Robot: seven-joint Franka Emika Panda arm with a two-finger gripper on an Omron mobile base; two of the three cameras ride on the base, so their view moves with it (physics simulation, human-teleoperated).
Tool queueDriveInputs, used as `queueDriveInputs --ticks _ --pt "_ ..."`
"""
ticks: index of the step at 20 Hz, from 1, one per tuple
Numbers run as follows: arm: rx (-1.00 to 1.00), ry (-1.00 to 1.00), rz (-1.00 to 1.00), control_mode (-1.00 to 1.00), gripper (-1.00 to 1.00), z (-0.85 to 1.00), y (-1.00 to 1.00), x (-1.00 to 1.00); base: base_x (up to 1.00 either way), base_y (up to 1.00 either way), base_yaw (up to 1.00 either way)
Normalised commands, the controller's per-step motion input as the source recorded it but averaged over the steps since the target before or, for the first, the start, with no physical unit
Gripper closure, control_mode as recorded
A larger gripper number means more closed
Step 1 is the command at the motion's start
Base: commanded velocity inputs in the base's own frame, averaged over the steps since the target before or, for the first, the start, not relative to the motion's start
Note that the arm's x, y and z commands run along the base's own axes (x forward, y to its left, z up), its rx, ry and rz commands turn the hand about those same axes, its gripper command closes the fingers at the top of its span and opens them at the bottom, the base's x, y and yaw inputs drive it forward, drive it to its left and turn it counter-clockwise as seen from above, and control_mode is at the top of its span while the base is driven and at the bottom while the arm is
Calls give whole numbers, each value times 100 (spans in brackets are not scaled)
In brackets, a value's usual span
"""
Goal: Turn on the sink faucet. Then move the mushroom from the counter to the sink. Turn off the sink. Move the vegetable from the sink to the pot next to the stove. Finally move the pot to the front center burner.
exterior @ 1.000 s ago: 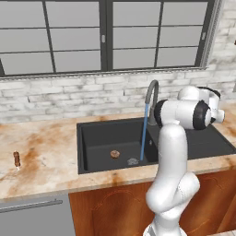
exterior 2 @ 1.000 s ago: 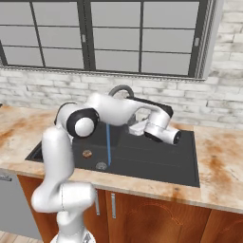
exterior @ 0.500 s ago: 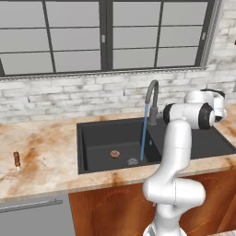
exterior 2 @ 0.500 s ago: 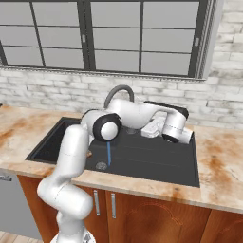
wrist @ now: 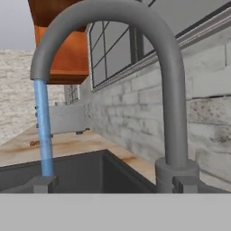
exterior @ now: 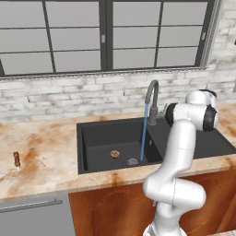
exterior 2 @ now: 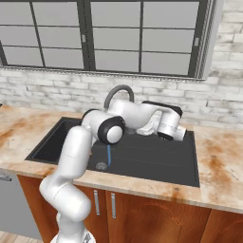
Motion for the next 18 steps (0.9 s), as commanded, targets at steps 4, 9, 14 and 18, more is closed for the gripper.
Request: queueDriveInputs --ticks 4,9,14,18 --pt "-2 7 0 -100 -100 0 15 24 0 0 0" --pt "-1 2 0 -100 -100 0 3 11 0 0 0" --pt "0 0 -2 -100 -100 0 -44 0 0 0 0" --pt "0 1 -9 -100 -100 -2 -35 0 0 0 0"
